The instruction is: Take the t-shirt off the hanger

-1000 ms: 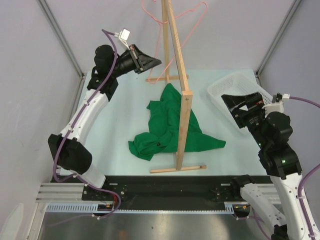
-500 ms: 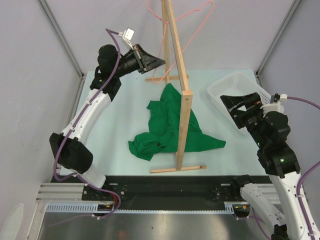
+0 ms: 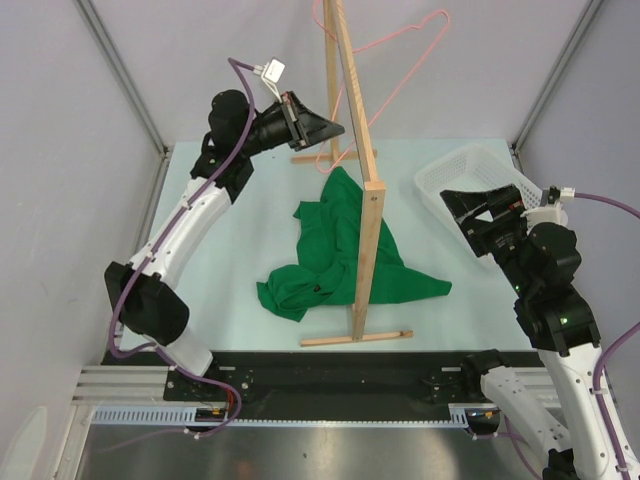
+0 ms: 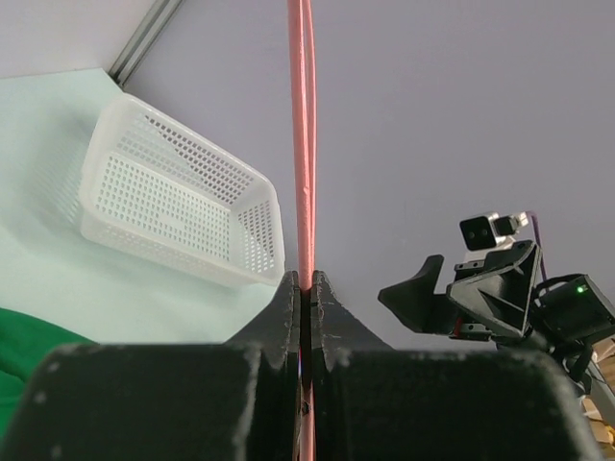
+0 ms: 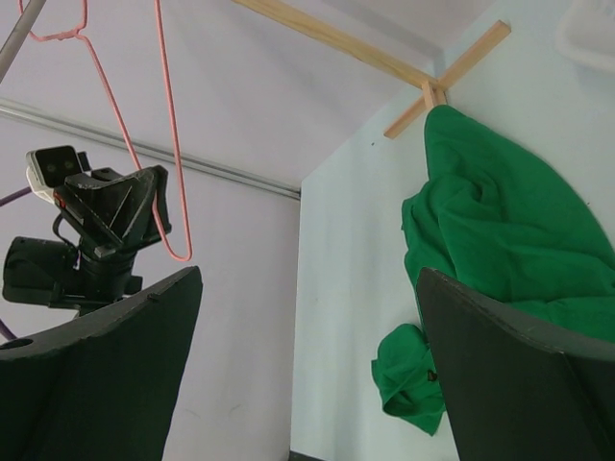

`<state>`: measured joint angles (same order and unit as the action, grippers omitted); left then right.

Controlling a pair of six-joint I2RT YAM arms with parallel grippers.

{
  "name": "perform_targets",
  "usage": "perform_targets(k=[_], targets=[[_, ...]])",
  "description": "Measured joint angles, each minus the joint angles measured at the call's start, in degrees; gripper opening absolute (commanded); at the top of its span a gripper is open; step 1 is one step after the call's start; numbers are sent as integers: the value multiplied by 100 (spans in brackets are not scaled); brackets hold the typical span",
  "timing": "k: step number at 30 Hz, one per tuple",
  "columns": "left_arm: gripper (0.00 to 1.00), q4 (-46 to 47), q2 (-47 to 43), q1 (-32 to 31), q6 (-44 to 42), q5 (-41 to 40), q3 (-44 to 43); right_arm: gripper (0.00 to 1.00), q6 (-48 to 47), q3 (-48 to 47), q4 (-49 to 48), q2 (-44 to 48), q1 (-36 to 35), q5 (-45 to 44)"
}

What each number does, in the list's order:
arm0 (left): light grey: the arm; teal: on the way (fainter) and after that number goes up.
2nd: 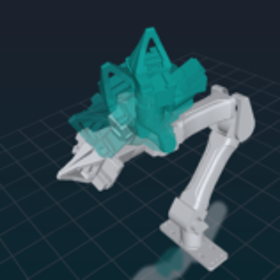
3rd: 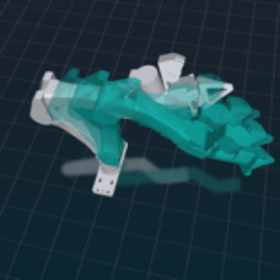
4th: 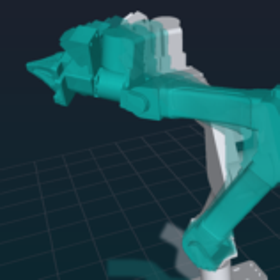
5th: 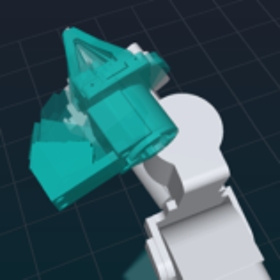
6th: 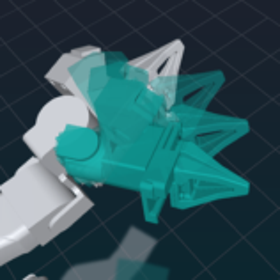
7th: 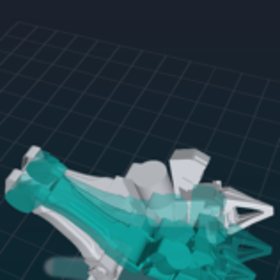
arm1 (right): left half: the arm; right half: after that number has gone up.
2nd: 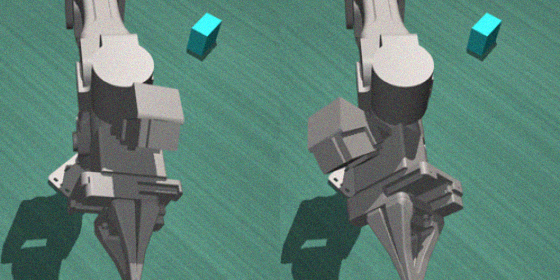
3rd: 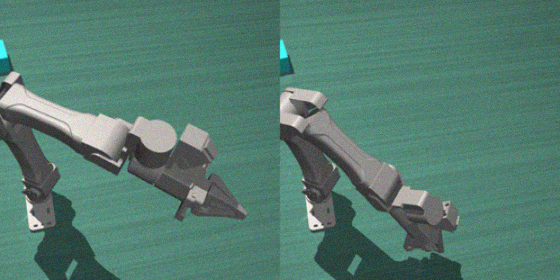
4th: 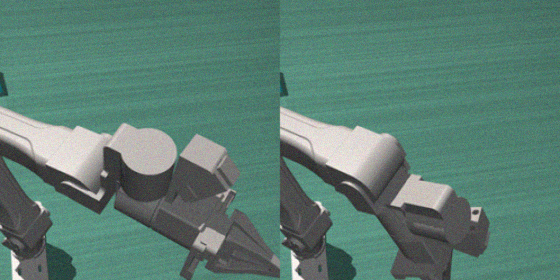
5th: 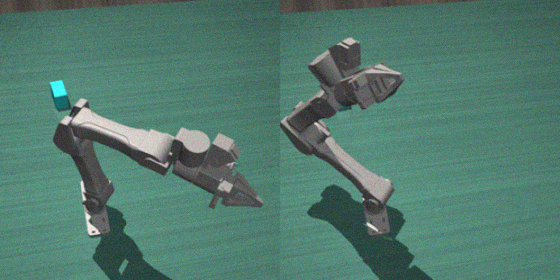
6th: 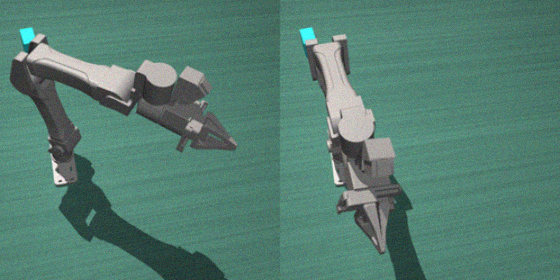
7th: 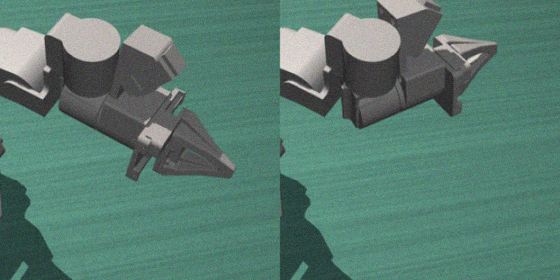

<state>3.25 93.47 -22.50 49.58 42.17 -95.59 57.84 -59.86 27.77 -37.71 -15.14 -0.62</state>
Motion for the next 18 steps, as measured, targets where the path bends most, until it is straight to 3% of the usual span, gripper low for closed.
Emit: perform_targets(k=[7, 12, 18], targets=[[3, -422, 7, -101, -350, -138, -9, 99, -7, 0, -24, -11, 0, 0], [43, -949, 15, -94, -844, -343, -125, 99, -28, 9, -24, -52, 0, 0], [66, -1137, -304, 79, -1110, -634, 284, 100, -254, 179, -46, -175, 0, 107]])
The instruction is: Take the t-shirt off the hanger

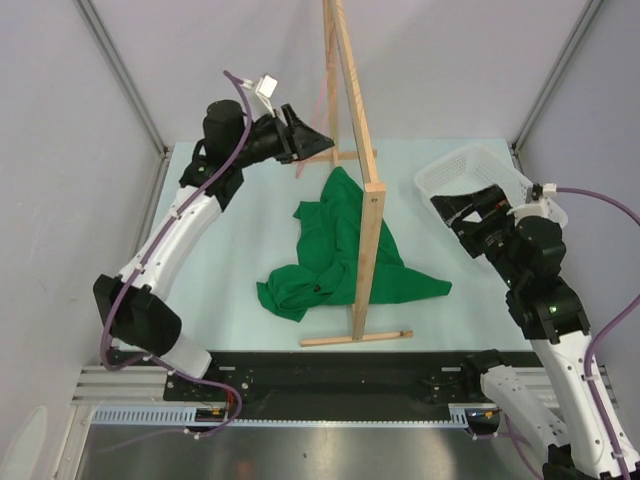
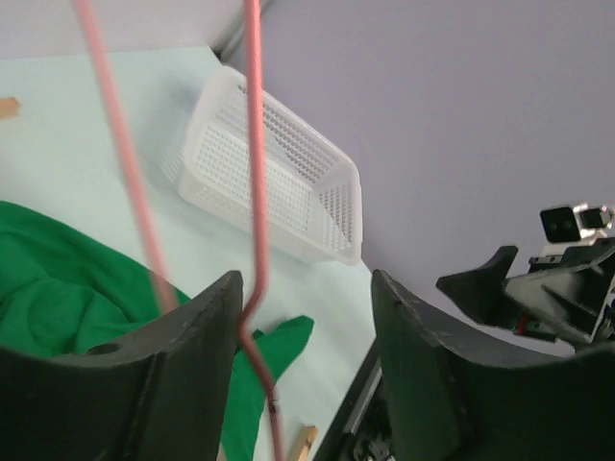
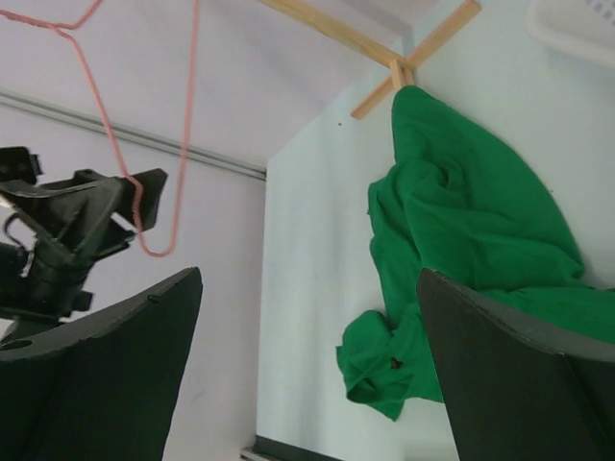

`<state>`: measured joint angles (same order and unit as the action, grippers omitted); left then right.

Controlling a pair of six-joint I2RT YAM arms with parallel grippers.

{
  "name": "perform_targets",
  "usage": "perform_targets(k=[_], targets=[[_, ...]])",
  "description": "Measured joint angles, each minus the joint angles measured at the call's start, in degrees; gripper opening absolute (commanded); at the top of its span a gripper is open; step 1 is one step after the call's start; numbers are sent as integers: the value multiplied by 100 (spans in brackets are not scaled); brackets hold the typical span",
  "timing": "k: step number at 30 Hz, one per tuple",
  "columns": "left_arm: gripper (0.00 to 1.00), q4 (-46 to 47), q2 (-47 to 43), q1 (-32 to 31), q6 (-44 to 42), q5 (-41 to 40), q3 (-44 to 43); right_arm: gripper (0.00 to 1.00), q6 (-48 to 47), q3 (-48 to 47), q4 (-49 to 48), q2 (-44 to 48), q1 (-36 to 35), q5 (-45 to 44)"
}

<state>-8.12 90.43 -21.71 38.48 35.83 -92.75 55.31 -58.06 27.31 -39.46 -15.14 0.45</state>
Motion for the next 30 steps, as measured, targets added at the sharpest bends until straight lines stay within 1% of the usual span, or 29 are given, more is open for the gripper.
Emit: perform_targets(k=[4, 5, 7, 8, 11, 14, 16, 17, 18, 20, 22, 25, 28, 30], targets=[[72, 11, -549, 302, -44, -129, 555, 100, -358, 170, -20, -221, 0, 273], [86, 13, -732, 409, -59, -164, 708, 100, -468, 205, -24, -317, 0, 374], [97, 2, -1117, 592, -120, -271, 988, 100, -675, 267, -57, -599, 0, 647], [100, -33, -1311, 675, -155, -332, 1104, 100, -780, 284, -92, -776, -4, 804], [100, -138, -1867, 793, -286, -579, 1379, 100, -1062, 299, -203, -1397, -149, 1084], [98, -118, -2553, 802, -413, -774, 1930, 100, -1322, 299, -190, -2055, -623, 1049], [96, -50, -3091, 802, -450, -872, 2555, 100, -1449, 302, -142, -2439, -1126, 911], [93, -74, -3342, 802, -450, -896, 2868, 100, -1491, 313, -133, -2557, -1285, 859], [92, -26, -3560, 802, -433, -918, 3202, 100, -1506, 367, -157, -2673, -1528, 743], [91, 35, -3930, 782, -369, -925, 3906, 100, -1491, 542, -184, -2776, -1749, 625], [92, 20, -4105, 669, -299, -975, 4559, 100, -1436, 852, -247, -2820, -1816, 538], [94, -44, -4024, 219, -249, -1082, 5189, 99, -1305, 1307, -278, -2837, -1816, 411], [93, -205, -3928, -275, -245, -1318, 5589, 100, -1016, 1825, -437, -2754, -1836, 221], [91, -205, -3941, -481, -243, -1405, 5729, 100, -793, 2170, -638, -2597, -1867, 98]])
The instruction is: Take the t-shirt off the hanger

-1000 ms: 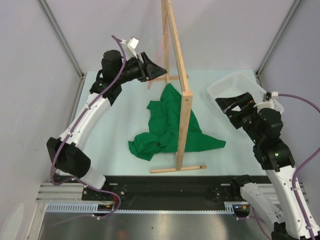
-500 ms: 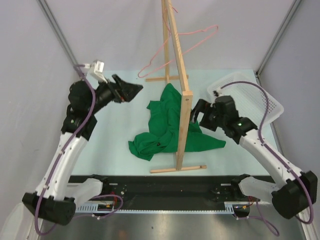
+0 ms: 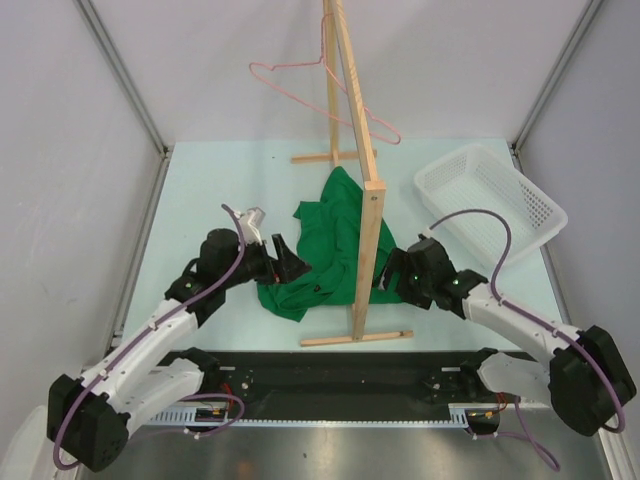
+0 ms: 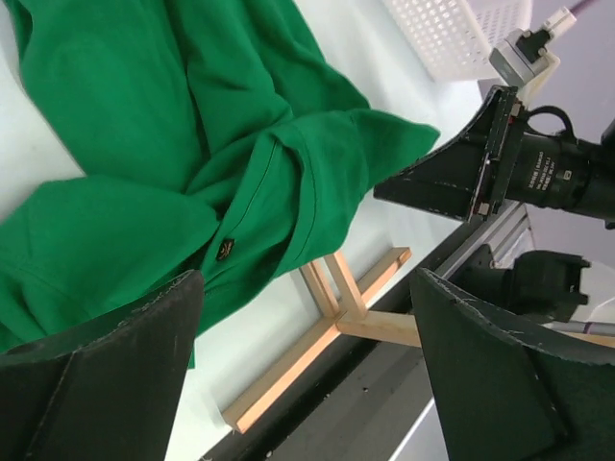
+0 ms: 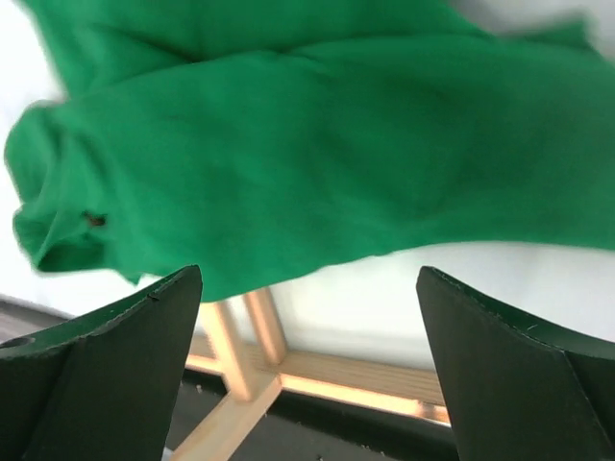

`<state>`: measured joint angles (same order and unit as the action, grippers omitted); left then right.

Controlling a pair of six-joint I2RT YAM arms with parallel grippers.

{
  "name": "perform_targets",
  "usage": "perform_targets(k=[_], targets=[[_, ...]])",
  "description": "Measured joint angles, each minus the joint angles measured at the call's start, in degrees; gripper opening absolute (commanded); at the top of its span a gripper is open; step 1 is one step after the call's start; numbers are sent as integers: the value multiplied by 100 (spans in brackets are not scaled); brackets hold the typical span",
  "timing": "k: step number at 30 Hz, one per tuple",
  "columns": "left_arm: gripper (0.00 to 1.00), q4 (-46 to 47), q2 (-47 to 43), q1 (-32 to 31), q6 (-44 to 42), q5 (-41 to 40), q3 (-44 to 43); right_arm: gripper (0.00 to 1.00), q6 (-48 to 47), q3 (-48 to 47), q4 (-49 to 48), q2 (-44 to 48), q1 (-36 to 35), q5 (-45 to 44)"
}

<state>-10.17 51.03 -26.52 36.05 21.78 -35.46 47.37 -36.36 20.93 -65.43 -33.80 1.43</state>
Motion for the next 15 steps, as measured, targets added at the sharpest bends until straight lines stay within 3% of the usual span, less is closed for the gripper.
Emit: perform_targets(k=[7, 13, 15], targets=[[91, 240, -223, -420, 162, -323, 387, 100, 1373, 1178, -846, 426, -363, -990], [90, 295, -328, -527, 205, -417, 413, 99, 1996, 984, -1777, -433, -846, -1495], [90, 304, -345, -527, 205, -466, 413, 94, 2057, 824, -2065, -793, -901, -1554]])
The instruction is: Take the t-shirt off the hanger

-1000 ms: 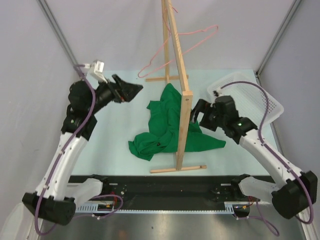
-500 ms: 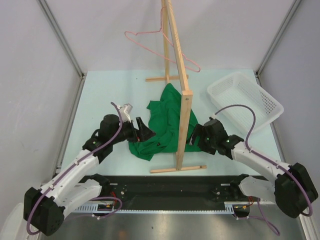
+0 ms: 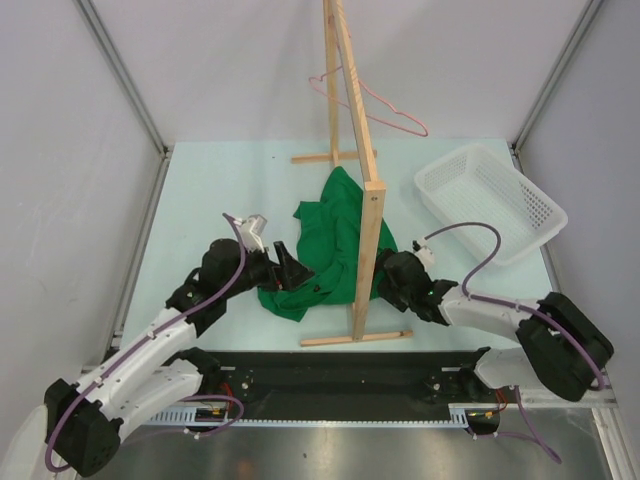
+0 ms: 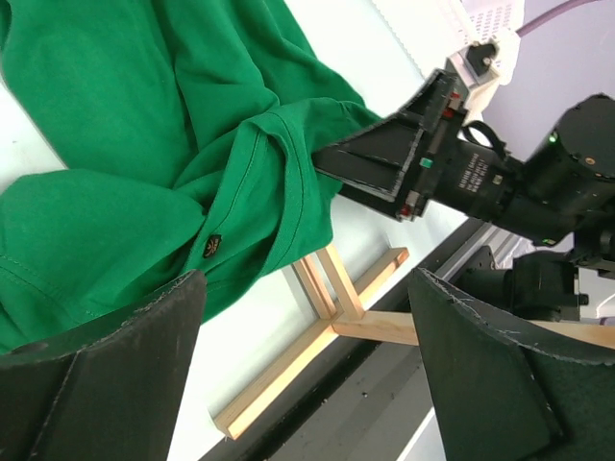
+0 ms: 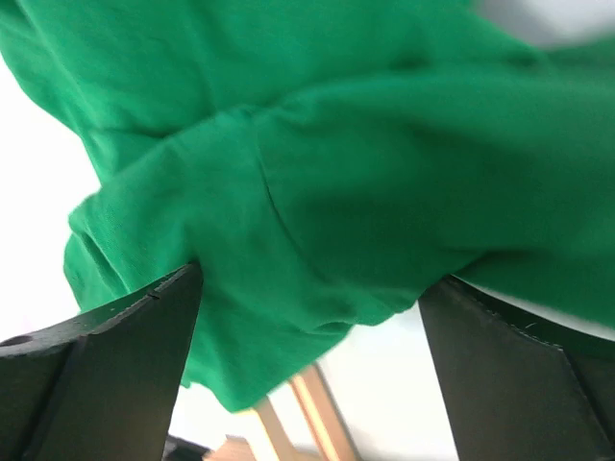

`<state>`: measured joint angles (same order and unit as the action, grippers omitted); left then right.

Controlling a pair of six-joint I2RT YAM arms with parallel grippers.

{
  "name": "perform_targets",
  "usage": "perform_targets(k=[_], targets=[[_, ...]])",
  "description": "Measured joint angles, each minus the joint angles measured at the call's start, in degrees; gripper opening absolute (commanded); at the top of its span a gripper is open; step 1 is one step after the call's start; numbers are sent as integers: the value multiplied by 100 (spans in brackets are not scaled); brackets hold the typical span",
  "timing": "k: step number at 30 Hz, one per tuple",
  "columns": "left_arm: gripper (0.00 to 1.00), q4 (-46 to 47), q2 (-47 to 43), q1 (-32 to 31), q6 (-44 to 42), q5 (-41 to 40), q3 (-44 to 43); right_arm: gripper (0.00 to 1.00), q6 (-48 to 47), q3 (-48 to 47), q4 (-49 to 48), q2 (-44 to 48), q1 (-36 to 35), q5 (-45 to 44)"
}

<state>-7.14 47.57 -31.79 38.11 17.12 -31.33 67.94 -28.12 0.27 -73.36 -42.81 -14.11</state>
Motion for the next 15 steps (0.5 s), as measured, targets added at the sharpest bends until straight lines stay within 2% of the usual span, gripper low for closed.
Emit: perform_targets(k=[1, 2, 4, 5, 7, 8, 10, 12, 15], targets=[[90, 4, -9, -2, 0, -13, 0, 90, 4, -96, -111, -166, -17, -22], [90, 9, -22, -2, 0, -31, 0, 75, 4, -179, -208, -317, -28, -50], [91, 7, -61, -4, 0, -46, 0, 62, -37, -247, -297, -461, -33, -105], [91, 4, -87, -4, 0, -52, 0, 47, -68, -247, -313, -476, -28, -129], [91, -22, -166, -4, -2, -87, 0, 31, -201, -271, -310, -479, 39, -120], [91, -37, -210, -7, -9, -120, 0, 19, -258, -315, -302, -476, 98, -98], [91, -59, -269, -7, -15, -197, -7, 5, -444, -457, -214, -404, 245, -68], [91, -85, -284, -9, -20, -225, -31, 0, -619, -625, -26, -175, 387, -63], [91, -118, -284, -9, -61, -297, -92, 0, -922, -944, 505, 557, 619, -90]])
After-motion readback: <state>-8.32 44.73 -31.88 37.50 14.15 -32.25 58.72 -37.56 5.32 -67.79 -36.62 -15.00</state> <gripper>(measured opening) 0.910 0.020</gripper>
